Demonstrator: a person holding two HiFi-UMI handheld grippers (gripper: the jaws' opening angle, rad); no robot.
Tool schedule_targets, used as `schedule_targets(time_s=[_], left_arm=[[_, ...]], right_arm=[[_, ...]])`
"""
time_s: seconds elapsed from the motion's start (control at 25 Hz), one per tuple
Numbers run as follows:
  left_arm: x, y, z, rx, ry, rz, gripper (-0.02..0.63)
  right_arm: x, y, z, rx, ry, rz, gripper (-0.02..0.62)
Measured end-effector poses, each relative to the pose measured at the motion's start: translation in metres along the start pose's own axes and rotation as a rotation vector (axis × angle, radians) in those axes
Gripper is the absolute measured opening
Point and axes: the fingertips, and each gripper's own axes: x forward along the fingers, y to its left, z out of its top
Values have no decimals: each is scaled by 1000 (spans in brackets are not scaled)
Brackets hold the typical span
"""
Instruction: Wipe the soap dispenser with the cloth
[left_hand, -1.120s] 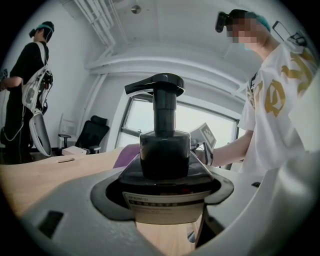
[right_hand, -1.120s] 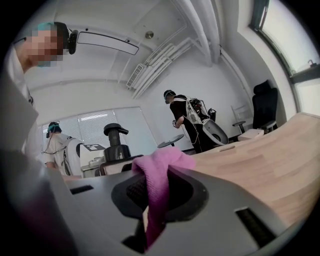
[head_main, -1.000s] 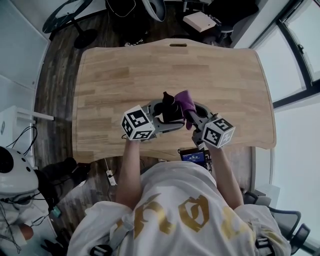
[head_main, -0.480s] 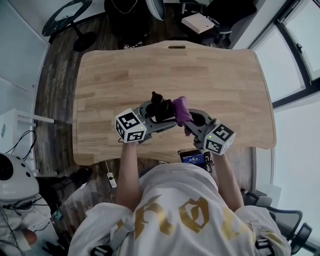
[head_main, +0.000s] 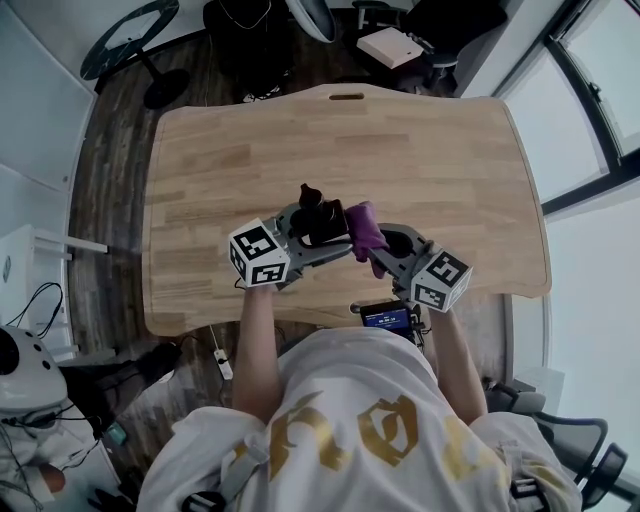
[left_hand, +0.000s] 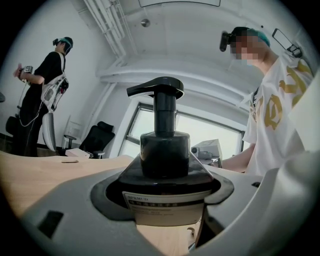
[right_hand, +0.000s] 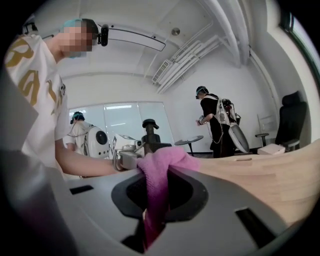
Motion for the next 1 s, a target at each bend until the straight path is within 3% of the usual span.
schedule_targets(time_s=[0.2, 0.36, 0.68, 1.0], left_arm=[[16, -7, 9, 1, -15, -50, 359], [20, -7, 23, -26, -93, -78, 359], [16, 9, 35, -39, -158, -27, 359], [18, 14, 37, -79, -205, -9, 359]], right_arm=[[-3, -28, -9, 0, 39, -154, 34], [2, -43, -12, -65, 92, -255, 34], [18, -32, -6, -36, 57, -188, 34], [29, -13, -18, -60, 100, -105, 34]])
